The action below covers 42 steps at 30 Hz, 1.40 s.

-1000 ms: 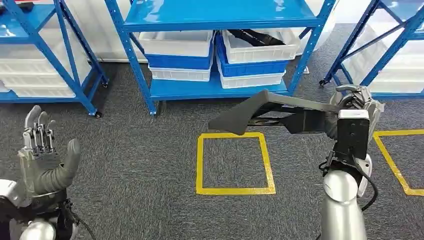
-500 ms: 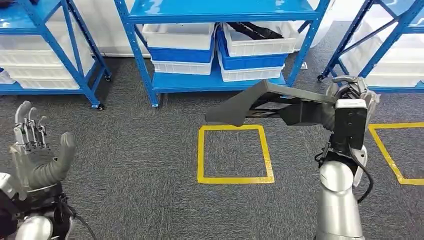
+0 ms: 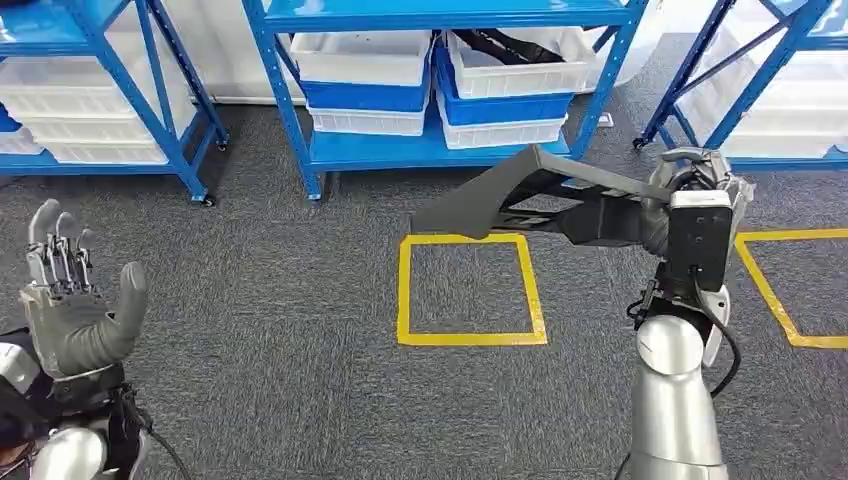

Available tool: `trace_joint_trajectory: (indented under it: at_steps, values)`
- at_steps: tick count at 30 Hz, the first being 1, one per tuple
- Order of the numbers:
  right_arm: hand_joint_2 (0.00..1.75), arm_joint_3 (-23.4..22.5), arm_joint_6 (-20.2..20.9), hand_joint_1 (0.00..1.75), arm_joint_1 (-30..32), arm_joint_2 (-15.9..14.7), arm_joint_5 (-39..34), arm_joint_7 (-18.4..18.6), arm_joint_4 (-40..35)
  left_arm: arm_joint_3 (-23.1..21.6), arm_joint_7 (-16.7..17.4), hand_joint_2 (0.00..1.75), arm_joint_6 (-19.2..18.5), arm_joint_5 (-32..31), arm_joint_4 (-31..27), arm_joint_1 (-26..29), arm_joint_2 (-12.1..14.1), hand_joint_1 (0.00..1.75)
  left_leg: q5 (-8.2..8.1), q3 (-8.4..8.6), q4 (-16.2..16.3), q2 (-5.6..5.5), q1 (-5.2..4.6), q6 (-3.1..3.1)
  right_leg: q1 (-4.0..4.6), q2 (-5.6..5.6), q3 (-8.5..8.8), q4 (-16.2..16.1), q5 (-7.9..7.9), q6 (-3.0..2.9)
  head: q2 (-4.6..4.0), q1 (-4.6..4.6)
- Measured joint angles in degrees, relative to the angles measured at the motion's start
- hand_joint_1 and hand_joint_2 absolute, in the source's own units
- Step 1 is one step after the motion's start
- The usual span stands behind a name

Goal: Take the parts from the cabinet and place them on the table.

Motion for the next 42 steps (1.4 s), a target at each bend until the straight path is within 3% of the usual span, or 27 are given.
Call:
trace_joint_trajectory:
  at_steps: [1, 3, 5, 6, 7, 9, 10, 11, 15, 16, 17, 20, 22, 24, 25, 26, 27, 30, 31, 32, 34, 36, 37, 39, 40, 41, 42]
  values:
    - [1.75, 0.02, -0.02, 1.75, -0.13, 0.02, -0.2, 0.0, 0.28, 0.24, -0.13, 1.75, -0.39, 0.54, 0.0, 0.25, 0.02, 0.0, -0.55, -0.49, 0.44, -0.06, 0.38, -0.39, -0.95, -0.14, 0.22, -0.23, 0.66, -0.93, 0.0, 0.04]
    - [1.75, 0.07, -0.2, 1.75, -0.16, 0.07, -0.5, 0.02, 0.4, 0.46, -0.35, 1.75, -1.36, 1.57, 0.0, 0.5, 0.18, 0.0, -6.14, -2.36, 5.55, -0.19, 0.49, -1.04, -0.78, -0.15, -0.47, -0.16, 1.52, -1.99, 0.0, -0.39]
    - [1.75, 0.0, -0.65, 1.75, 0.18, 0.04, -0.85, 0.0, 0.57, 0.46, -0.65, 1.75, -2.23, 2.25, 0.39, 0.47, 0.35, 0.0, -10.87, -5.35, 14.83, -0.23, 0.6, -1.63, -0.66, -0.17, -1.39, -0.03, 2.13, -2.05, 0.0, -0.46]
    - [1.75, -0.07, -0.79, 1.75, 0.57, 0.04, -1.16, 0.0, 0.66, 0.42, -0.79, 1.75, -2.63, 2.32, 0.87, 0.38, 0.39, 0.0, -11.19, -5.95, 17.43, -0.22, 0.66, -1.83, -0.63, -0.17, -1.74, 0.04, 2.36, -2.01, 0.0, -0.39]
    - [1.75, -0.15, -0.9, 1.75, 1.09, 0.0, -1.47, 0.0, 0.72, 0.37, -0.83, 1.75, -2.76, 2.38, 1.23, 0.18, 0.42, 0.0, -10.49, -5.33, 17.4, -0.23, 0.75, -1.87, -0.63, 0.35, -2.07, 0.12, 2.51, -1.77, 0.0, -0.39]
    - [1.75, -0.44, -0.98, 1.75, 1.77, -0.02, -2.31, -0.11, 0.72, 0.26, -1.0, 1.75, -3.17, 2.45, 2.06, -0.41, 0.5, 0.0, -6.94, -0.73, 10.87, -0.35, 0.99, -1.78, -0.64, 0.82, -2.52, 0.5, 2.67, -1.53, 0.0, -0.39]
    - [1.75, -0.59, -0.98, 1.75, 1.86, -0.02, -2.84, -0.31, 0.72, 0.24, -1.07, 1.75, -3.22, 2.49, 2.41, -0.82, 0.59, 0.0, -4.95, 2.71, 5.46, -0.99, 1.1, -1.52, -0.64, 1.2, -2.61, 0.73, 2.67, -1.48, 0.0, -0.41]
    - [1.75, -0.76, -1.0, 1.75, 1.9, -0.07, -3.38, -0.57, 0.7, 0.18, -1.14, 1.75, -3.24, 2.67, 2.84, -1.35, 0.74, 0.0, -6.24, 5.08, 2.16, -3.34, 1.33, -1.1, -0.75, 1.41, -3.09, 0.84, 2.76, -1.28, 0.0, -0.3]
    - [1.75, -1.29, -1.16, 1.75, 2.72, -0.17, -4.22, -0.79, 0.53, 0.13, -1.33, 1.75, -3.22, 2.8, 3.8, -2.32, 1.05, 0.0, -6.3, 5.15, 0.66, -1.9, 0.67, -0.53, -0.79, 3.46, -4.29, 0.95, 3.79, 0.32, 0.0, -0.5]
    - [1.75, -1.53, -1.18, 1.75, 2.73, -0.22, -4.2, -0.79, 0.5, 0.11, -1.36, 1.75, -3.15, 2.8, 3.93, -2.54, 1.03, 0.0, -5.81, 5.21, -0.05, -1.11, 1.33, 0.18, -0.3, 3.4, -4.89, 1.35, 3.46, 0.46, 0.0, -0.35]
    - [1.75, -1.73, -1.18, 1.75, 2.6, -0.24, -4.2, -0.81, 0.5, 0.13, -1.44, 1.75, -3.04, 2.8, 3.93, -2.63, 1.05, 0.0, -5.62, 5.18, -0.28, -0.5, 1.1, 0.52, -0.53, 1.83, -6.06, 2.65, 2.63, 0.49, 0.0, -0.44]
    - [1.75, -1.81, -1.16, 1.75, 2.45, -0.15, -4.55, -1.29, 0.75, 0.15, -2.03, 1.75, -2.5, 3.08, 4.26, -2.03, 1.03, 0.0, -5.45, 4.7, -0.28, 1.31, 0.95, 1.1, -0.54, 0.75, -12.11, 15.69, -2.56, -0.02, 0.0, 0.11]
    - [1.75, -1.99, -1.16, 1.75, 2.76, -0.15, -4.99, -1.86, 1.25, 0.15, -2.73, 1.75, -2.24, 3.48, 4.26, -1.02, 1.01, 0.0, -5.43, 4.62, -0.26, 2.39, 0.93, 1.09, -0.66, 0.63, -13.75, 19.32, -2.91, 0.67, 0.0, 0.11]
    - [1.75, -2.1, -1.16, 1.75, 2.84, -0.15, -5.49, -2.56, 1.53, 0.17, -3.41, 1.75, -1.97, 3.67, 4.24, 0.22, 1.01, 0.0, -5.44, 4.68, -0.13, 3.5, 1.03, 1.03, -0.96, -0.04, -9.92, 11.94, 0.54, 2.01, 0.0, 0.13]
    - [1.75, -2.12, -1.16, 1.75, 2.84, -0.15, -5.58, -2.71, 1.53, 0.2, -3.63, 1.75, -1.93, 3.87, 4.18, 0.72, 1.01, 0.0, -5.55, 4.7, 0.09, 3.93, 1.1, 0.86, -1.19, -1.3, -7.05, 6.33, 2.64, 2.62, 0.0, 0.11]
    - [1.75, -2.12, -1.18, 1.75, 2.8, -0.17, -5.64, -2.8, 1.55, 0.22, -3.74, 1.75, -1.88, 3.94, 3.96, 1.23, 1.01, 0.0, -5.76, 4.65, 0.44, 4.36, 0.91, 0.49, -1.19, -4.27, -5.14, 1.92, 3.2, 2.88, 0.0, 0.29]
    - [1.75, -2.1, -1.18, 1.75, 2.85, -0.13, -5.73, -2.82, 1.58, 0.27, -3.85, 1.75, -1.86, 3.94, 3.56, 1.68, 0.98, 0.0, -5.94, 4.38, 0.82, 4.64, 0.39, 0.18, -0.35, -3.53, -4.79, 1.69, 3.21, 2.07, 0.0, 0.26]
    - [1.75, -2.16, -1.25, 1.75, 3.25, -0.22, -5.84, -2.89, 1.66, 0.26, -4.0, 1.75, -1.86, 3.98, 3.19, 2.39, 0.98, 0.0, -5.55, 4.45, 0.58, 5.94, 0.34, -0.47, -0.59, -1.71, -5.53, 2.11, 3.55, 0.82, 0.0, 0.02]
    - [1.75, -2.21, -1.25, 1.75, 3.24, -0.2, -5.84, -2.89, 1.66, 0.26, -4.02, 1.75, -1.84, 4.0, 3.1, 2.55, 0.98, 0.0, -5.87, 4.25, 0.67, 5.71, 0.61, -0.82, -0.97, -1.13, -5.44, 1.96, 3.88, 0.19, 0.0, 0.02]
    - [1.75, -2.23, -1.25, 1.75, 3.13, -0.15, -5.84, -2.93, 1.66, 0.31, -4.02, 1.75, -1.69, 4.0, 2.93, 2.65, 0.98, 0.0, -7.35, 3.77, 1.98, 3.09, 0.88, -1.19, -1.11, -0.55, -5.58, 1.93, 4.08, -0.13, 0.0, -0.02]
    - [1.75, -2.25, -1.27, 1.75, 3.18, -0.09, -5.9, -2.97, 1.66, 0.44, -4.09, 1.75, -1.69, 4.0, 2.69, 3.18, 1.01, 0.0, -12.0, 0.62, 9.65, 0.43, 0.89, -1.23, -0.98, 0.4, -5.77, 1.93, 4.33, -0.93, 0.0, -0.13]
    - [1.75, -2.27, -1.27, 1.75, 3.24, 0.09, -5.92, -2.97, 1.75, 0.61, -4.0, 1.75, -1.53, 4.02, 2.69, 3.91, 0.98, 0.0, -14.99, -3.2, 17.65, 0.03, 0.89, -1.17, -0.63, 1.72, -6.11, 1.95, 4.55, -1.27, 0.0, -0.13]
    - [1.75, -2.3, -1.25, 1.75, 3.24, 0.11, -5.95, -2.97, 1.88, 0.7, -3.74, 1.75, -1.56, 4.09, 2.69, 4.34, 0.96, 0.0, -14.73, -3.83, 18.92, -0.03, 0.87, -0.98, -0.46, 2.5, -6.22, 1.96, 4.65, -1.42, 0.0, -0.11]
    - [1.75, -2.51, -1.22, 1.75, 3.23, 0.28, -5.9, -2.95, 2.19, 0.76, -3.43, 1.75, -1.62, 4.07, 2.69, 4.87, 0.92, 0.0, -11.54, -1.69, 14.77, -0.22, 0.87, -0.42, -0.28, 3.76, -6.16, 1.96, 4.76, -1.56, 0.0, -0.11]
    - [1.75, -2.71, -1.2, 1.75, 3.17, 0.53, -5.79, -2.88, 2.36, 0.75, -3.39, 1.75, -1.64, 4.05, 2.69, 5.06, 0.85, 0.0, -8.07, 1.81, 8.01, -1.31, 0.8, 0.21, -0.1, 4.72, -6.01, 1.97, 4.8, -1.5, 0.0, -0.13]
    - [1.75, -2.86, -1.2, 1.75, 3.15, 0.72, -5.53, -2.84, 2.41, 0.77, -3.39, 1.75, -1.62, 4.0, 2.67, 5.17, 0.83, 0.0, -6.35, 4.13, 3.44, -4.26, 0.82, 0.92, -0.34, 5.22, -5.98, 1.97, 4.83, -1.47, 0.0, -0.11]
    - [1.75, -2.97, -1.2, 1.75, 2.93, 0.9, -5.14, -2.8, 2.56, 0.85, -3.34, 1.75, -1.62, 3.98, 2.69, 5.5, 0.81, 0.0, -7.05, 4.86, 2.16, -6.29, 1.02, 1.34, 0.08, 5.7, -6.27, 2.03, 5.01, -1.14, 0.0, 0.22]
